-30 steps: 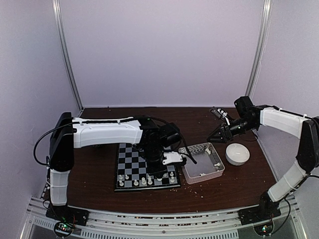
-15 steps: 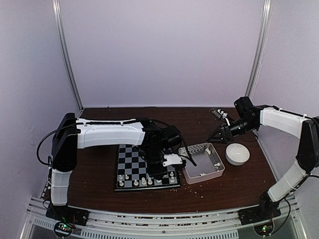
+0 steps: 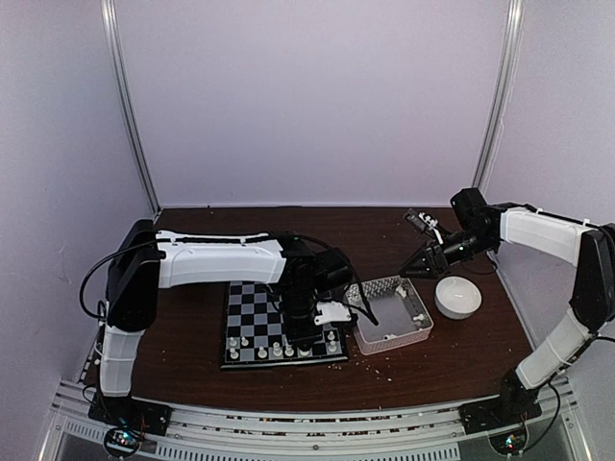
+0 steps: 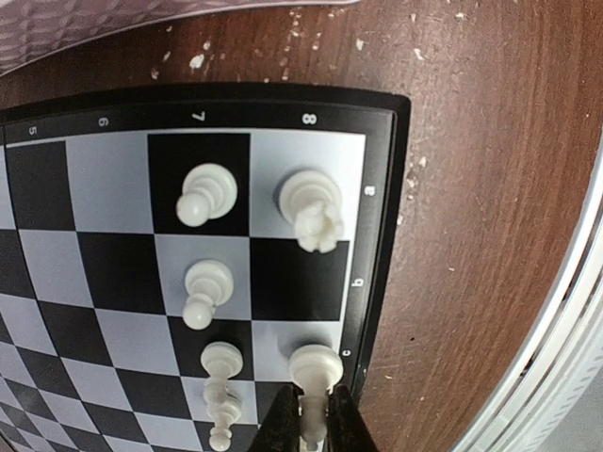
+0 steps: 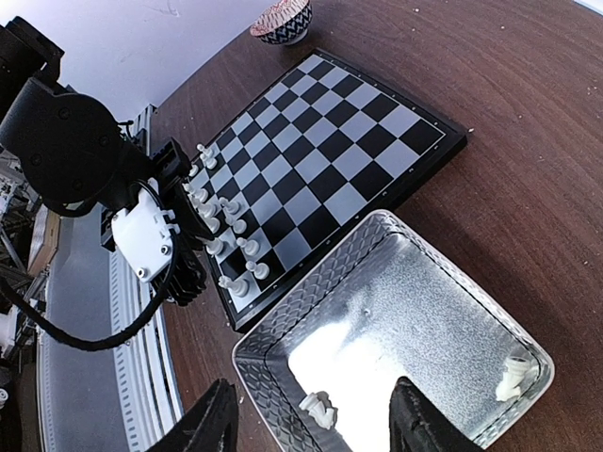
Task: Set up the chess pieces on the board
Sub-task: Place the chess piece on the chessboard.
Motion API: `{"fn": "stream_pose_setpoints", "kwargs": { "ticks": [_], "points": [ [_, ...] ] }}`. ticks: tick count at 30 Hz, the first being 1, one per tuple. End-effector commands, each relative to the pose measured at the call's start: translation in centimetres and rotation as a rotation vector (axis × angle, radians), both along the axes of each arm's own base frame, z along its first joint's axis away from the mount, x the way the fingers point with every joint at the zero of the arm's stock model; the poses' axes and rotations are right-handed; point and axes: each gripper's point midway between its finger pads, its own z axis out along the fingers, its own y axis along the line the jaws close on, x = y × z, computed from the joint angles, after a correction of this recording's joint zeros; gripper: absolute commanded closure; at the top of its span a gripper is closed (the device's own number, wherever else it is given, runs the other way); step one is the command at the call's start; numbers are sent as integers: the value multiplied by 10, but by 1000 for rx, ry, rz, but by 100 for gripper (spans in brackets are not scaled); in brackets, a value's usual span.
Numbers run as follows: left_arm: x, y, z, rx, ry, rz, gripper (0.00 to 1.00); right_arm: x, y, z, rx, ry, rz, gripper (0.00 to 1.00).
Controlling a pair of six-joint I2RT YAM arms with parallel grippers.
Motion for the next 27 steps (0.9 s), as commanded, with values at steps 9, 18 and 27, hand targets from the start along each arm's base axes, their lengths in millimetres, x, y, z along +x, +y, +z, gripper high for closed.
{"fn": "stream_pose_setpoints", "kwargs": {
  "ticks": [9, 18, 27],
  "points": [
    [7, -4, 3, 4, -37, 21, 92, 0, 1, 4, 18, 3, 13, 46],
    [4, -6, 3, -1, -32, 18, 83, 0, 1, 5, 20, 0, 15, 46],
    [3, -13, 51, -111, -76, -1, 80, -3, -2, 10, -9, -22, 29, 46]
  ]
}}
